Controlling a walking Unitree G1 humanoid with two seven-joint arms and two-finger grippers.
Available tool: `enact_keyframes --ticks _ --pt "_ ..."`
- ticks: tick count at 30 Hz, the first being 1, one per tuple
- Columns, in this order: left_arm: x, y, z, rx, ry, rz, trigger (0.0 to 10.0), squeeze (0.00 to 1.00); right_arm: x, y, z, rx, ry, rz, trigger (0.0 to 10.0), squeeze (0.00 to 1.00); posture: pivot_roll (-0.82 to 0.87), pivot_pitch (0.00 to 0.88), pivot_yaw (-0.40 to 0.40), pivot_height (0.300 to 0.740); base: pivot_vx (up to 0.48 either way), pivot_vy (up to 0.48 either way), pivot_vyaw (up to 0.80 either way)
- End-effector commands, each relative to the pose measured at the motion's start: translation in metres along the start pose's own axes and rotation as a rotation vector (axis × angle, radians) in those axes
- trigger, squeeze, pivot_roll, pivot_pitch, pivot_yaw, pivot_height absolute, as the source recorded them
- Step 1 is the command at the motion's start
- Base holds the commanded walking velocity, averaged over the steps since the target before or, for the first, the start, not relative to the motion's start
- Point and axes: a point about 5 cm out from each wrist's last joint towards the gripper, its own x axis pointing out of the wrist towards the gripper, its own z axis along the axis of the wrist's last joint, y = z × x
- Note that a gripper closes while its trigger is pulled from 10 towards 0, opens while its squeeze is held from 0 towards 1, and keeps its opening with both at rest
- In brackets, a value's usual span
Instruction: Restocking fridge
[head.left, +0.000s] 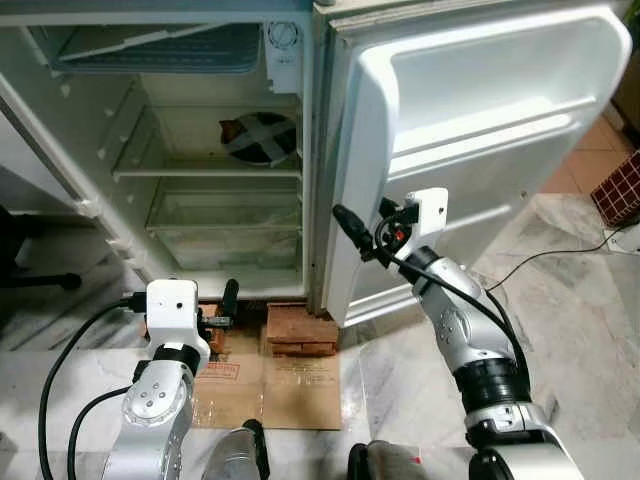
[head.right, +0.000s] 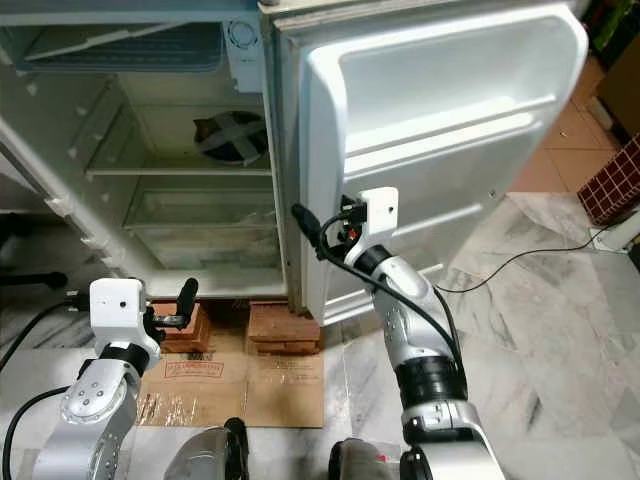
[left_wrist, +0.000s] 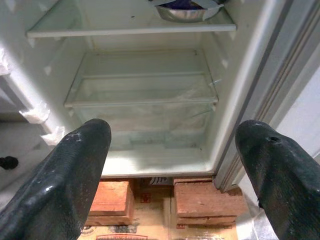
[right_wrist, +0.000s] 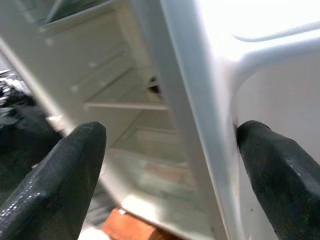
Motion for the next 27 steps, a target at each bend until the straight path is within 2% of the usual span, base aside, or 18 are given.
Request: enact_keyframes --ticks 1,8,10,12,14,15,17,20,21,22,24,26,27 --pt "-0.001 0.002 -0.003 0.005 0.010 0.013 10.0 0.00 0.011 0.035 -0.010 0.035 0.044 0.185 10.0 0.00 0.10 0.171 -0.011 0.740 0.000 0.000 0.00" --pt "0.001 0.002 -0.003 0.004 0.009 0.012 10.0 0.00 0.006 0.053 -0.015 0.073 0.082 0.282 10.0 0.00 0.09 0.166 -0.011 0.740 0.000 0.000 0.00" --pt "0.002 0.001 -0.003 0.005 0.010 0.011 10.0 0.00 0.004 0.055 -0.015 0.055 0.088 0.301 10.0 0.00 0.08 0.163 -0.008 0.740 0.000 0.000 0.00" --pt "0.003 0.002 -0.003 0.006 0.011 0.011 10.0 0.00 0.002 0.048 -0.008 -0.111 0.054 0.234 10.0 0.00 0.08 0.162 -0.007 0.740 0.000 0.000 0.00" --pt "0.004 0.002 -0.003 0.006 0.011 0.013 10.0 0.00 -0.002 0.037 0.009 -0.309 -0.019 0.129 10.0 0.00 0.07 0.159 -0.005 0.740 0.000 0.000 0.00" --pt "0.004 0.002 -0.003 0.005 0.012 0.014 10.0 0.00 -0.008 0.027 0.024 -0.458 -0.073 0.036 10.0 0.00 0.06 0.158 -0.003 0.740 0.000 0.000 0.00" --pt "0.006 0.002 -0.004 0.005 0.016 0.012 10.0 0.00 -0.021 0.015 0.048 -0.677 -0.153 -0.098 10.0 0.00 0.05 0.157 -0.001 0.740 0.000 0.000 0.00" --pt "0.009 0.000 -0.005 0.000 0.018 0.000 10.0 0.00 -0.044 0.001 0.081 -0.904 -0.244 -0.280 10.0 0.00 0.03 0.154 0.002 0.740 0.000 0.000 0.00" --pt "0.010 -0.001 -0.005 -0.002 0.018 -0.005 10.0 0.00 -0.051 -0.002 0.089 -0.948 -0.264 -0.322 10.0 0.00 0.02 0.153 0.001 0.740 0.000 0.000 0.00" --pt "0.010 -0.001 -0.005 -0.002 0.018 -0.005 10.0 0.00 -0.051 -0.002 0.089 -0.948 -0.264 -0.322 10.0 0.00 0.02 0.153 0.001 0.740 0.000 0.000 0.00" --pt "0.012 -0.003 -0.005 -0.003 0.016 -0.012 10.0 0.00 -0.064 -0.004 0.101 -0.999 -0.292 -0.367 10.0 0.00 0.01 0.146 0.008 0.740 0.000 0.000 0.00" --pt "0.015 -0.005 -0.004 -0.005 0.009 -0.019 10.0 0.00 -0.071 -0.001 0.102 -0.983 -0.287 -0.342 10.0 0.00 0.00 0.142 0.013 0.740 0.000 0.000 0.00" --pt "0.016 -0.005 -0.005 -0.002 0.008 -0.021 10.0 0.00 -0.070 0.006 0.095 -0.942 -0.259 -0.265 10.0 0.00 -0.01 0.139 0.017 0.740 0.000 0.000 0.00"
